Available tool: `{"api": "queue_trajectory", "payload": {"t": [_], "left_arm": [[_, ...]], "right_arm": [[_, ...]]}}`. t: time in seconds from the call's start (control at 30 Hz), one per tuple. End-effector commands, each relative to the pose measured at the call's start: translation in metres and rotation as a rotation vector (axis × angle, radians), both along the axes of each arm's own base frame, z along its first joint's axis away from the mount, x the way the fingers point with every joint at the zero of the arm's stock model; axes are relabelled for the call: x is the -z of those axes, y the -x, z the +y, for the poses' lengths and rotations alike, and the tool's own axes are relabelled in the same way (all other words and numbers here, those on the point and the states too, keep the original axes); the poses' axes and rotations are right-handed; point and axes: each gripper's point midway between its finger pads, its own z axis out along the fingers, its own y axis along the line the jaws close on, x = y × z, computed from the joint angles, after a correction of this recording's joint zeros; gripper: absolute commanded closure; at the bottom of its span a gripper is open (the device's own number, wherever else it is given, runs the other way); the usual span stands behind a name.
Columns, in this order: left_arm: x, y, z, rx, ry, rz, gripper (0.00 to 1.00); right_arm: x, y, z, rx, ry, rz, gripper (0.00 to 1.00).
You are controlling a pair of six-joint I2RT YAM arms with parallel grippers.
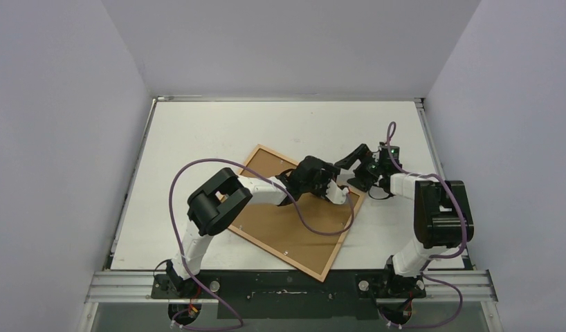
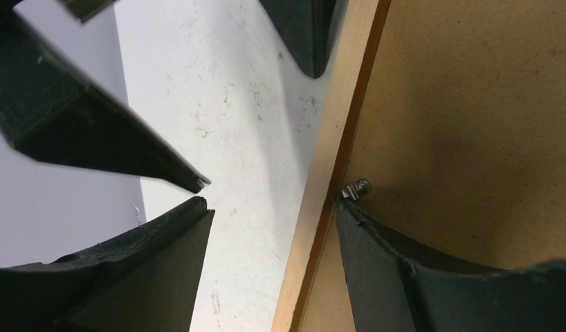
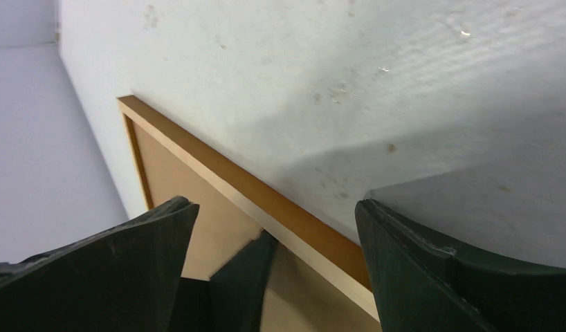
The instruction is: Put the photo into the frame
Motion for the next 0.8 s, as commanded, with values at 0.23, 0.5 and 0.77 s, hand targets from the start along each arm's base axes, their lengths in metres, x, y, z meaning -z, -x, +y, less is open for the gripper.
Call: {"api": "queue_trajectory", "payload": {"t": [0.23,0.5,0.77], "left_arm": [[-0.002,0.002,0.002,0.025,0.041,-0.036,0.34],[-0.005,0.005,-0.001,0.036,0.054,-0.033,0.34],[-0.008,0.014,-0.007,0.064,0.067,0.001,0.35]], "right_arm": [[0.028,0.088,-0.072,0.080,0.205,0.280,0.10],[0.035,0.123,-0.057,0.043,0.126,0.334,0.10],[0.032,0.110,-0.046,0.026,0.090,0.305,0.10]]}}
